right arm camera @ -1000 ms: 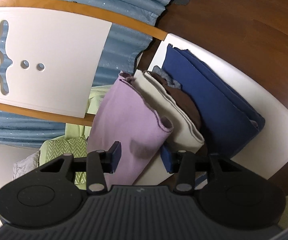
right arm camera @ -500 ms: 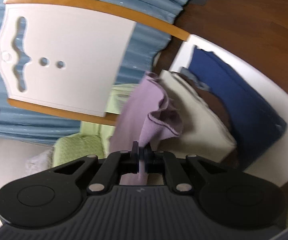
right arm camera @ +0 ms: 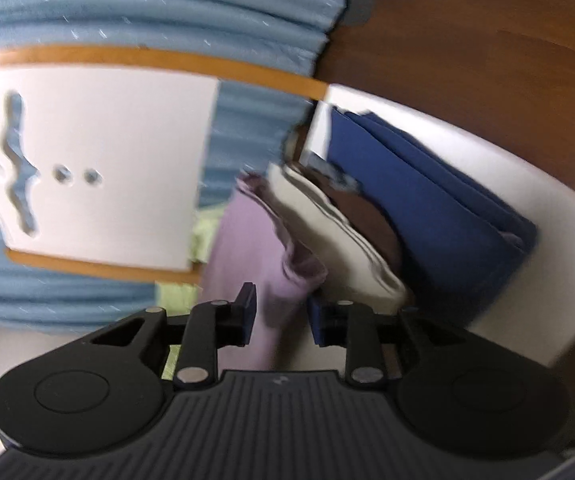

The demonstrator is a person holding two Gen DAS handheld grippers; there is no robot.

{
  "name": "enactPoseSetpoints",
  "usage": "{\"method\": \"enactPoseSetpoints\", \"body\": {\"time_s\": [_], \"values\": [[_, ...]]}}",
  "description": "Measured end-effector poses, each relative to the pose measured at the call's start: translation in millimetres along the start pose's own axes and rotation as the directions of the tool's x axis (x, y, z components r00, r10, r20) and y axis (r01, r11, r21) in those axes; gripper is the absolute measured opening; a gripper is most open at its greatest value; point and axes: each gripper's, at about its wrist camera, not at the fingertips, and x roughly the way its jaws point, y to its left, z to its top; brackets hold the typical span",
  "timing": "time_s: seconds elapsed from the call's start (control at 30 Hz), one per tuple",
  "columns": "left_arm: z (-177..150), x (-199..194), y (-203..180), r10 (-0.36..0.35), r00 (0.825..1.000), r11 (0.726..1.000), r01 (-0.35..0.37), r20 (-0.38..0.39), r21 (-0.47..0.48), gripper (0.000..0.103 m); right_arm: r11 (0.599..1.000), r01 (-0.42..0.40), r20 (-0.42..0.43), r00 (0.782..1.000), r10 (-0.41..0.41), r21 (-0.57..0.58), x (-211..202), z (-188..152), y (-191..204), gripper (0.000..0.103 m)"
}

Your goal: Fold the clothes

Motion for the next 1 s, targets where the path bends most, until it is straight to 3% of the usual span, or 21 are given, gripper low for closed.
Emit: {"method": "enactPoseSetpoints", "body": {"time_s": [0.1, 0.17, 0.3, 0.5, 0.63, 0.73, 0.8, 0.93, 1.0], "values": [[0, 0, -2, 0.028, 0.999, 0.999, -0.029, 0.026, 0.022, 0.012, 0.995, -0.041, 0.015, 0.999, 0.043, -0.096, 1, 4, 13, 0.003], [1, -1, -2, 0.058, 0.997, 0.998, -0.059, 0.046, 0.033, 0.011, 0.974, -0.108, 0.026, 0.993, 0.115, -0.201, -6, 3, 31, 0.003], [3, -8, -1, 0.072, 0.993, 0.997, -0.075, 0.090, 0.028, 0.011, 0.949, -0.098, 0.054, 0.991, 0.119, -0.299, -24, -1, 45, 0.003], [-3, -15, -20, 0.046, 0.994, 0.991, -0.058, 0.100, 0.117, 0.011, 0.973, 0.000, 0.071, 0.997, 0.016, -0.230, -41, -11, 9, 0.003], [-6, -17, -31, 0.078, 0.993, 0.981, -0.092, 0.086, 0.173, 0.011, 0.985, 0.015, 0.055, 0.998, -0.006, -0.170, -31, -14, -10, 0.003], [-4, -16, -38, 0.112, 0.992, 0.972, -0.122, 0.056, 0.203, 0.017, 0.979, 0.038, 0.057, 0.998, -0.027, -0.199, -17, -13, -8, 0.004], [-3, -11, -42, 0.131, 0.990, 0.966, -0.137, 0.043, 0.219, 0.017, 0.976, 0.061, 0.064, 0.997, -0.049, -0.207, -14, -11, -6, 0.007], [-5, -16, -42, 0.132, 0.991, 0.972, -0.134, 0.020, 0.192, 0.019, 0.966, 0.159, 0.108, 0.984, -0.139, -0.203, -25, -7, -2, 0.038], [-11, -23, -36, 0.115, 0.993, 0.981, -0.111, -0.015, 0.161, 0.026, 0.935, 0.250, 0.154, 0.964, -0.216, -0.253, -40, -8, 5, 0.039]]}}
